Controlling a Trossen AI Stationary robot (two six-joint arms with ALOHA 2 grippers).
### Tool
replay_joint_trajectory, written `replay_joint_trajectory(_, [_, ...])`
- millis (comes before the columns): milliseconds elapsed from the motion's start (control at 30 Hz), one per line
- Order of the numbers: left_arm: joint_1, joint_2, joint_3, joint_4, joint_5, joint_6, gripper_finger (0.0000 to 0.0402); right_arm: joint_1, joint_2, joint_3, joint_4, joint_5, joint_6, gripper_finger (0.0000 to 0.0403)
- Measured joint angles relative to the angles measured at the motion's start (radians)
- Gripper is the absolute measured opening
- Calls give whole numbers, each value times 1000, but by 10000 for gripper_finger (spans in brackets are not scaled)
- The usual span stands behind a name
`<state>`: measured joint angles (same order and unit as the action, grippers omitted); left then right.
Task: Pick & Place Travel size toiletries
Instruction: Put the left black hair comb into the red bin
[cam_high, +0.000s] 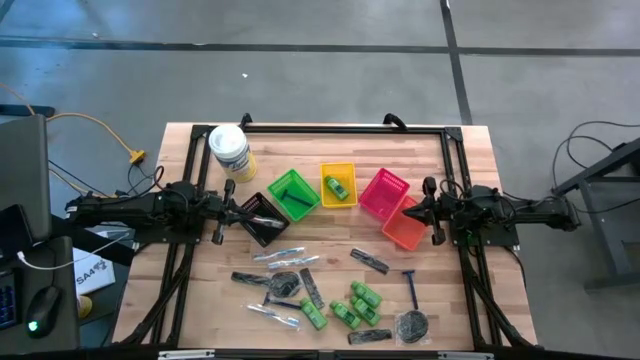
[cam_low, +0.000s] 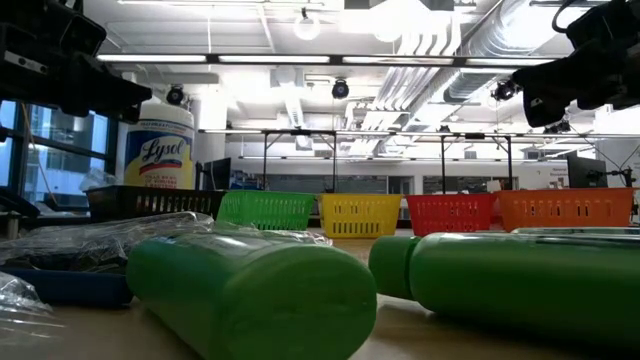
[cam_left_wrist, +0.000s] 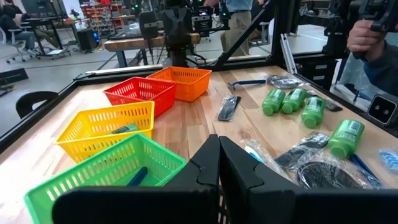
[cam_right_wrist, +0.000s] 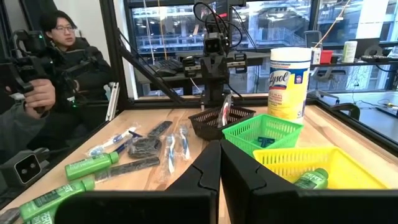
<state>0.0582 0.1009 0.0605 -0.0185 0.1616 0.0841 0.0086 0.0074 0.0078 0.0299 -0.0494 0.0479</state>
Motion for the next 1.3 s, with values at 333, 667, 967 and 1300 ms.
replay_joint_trajectory(333, [0, 0, 0, -14, 1, 12, 0, 0, 0, -1, -2, -1, 0, 2])
replay_joint_trajectory(667, [0, 0, 0, -14, 4, 16, 0, 0, 0, -2, -3, -4, 1, 2])
replay_joint_trajectory(967, [0, 0, 0, -29, 2, -6, 0, 0, 0, -2, -3, -2, 1, 2])
replay_joint_trajectory(1300, [0, -1, -1, 5, 49, -45, 0, 0, 0, -2, -3, -1, 1, 2])
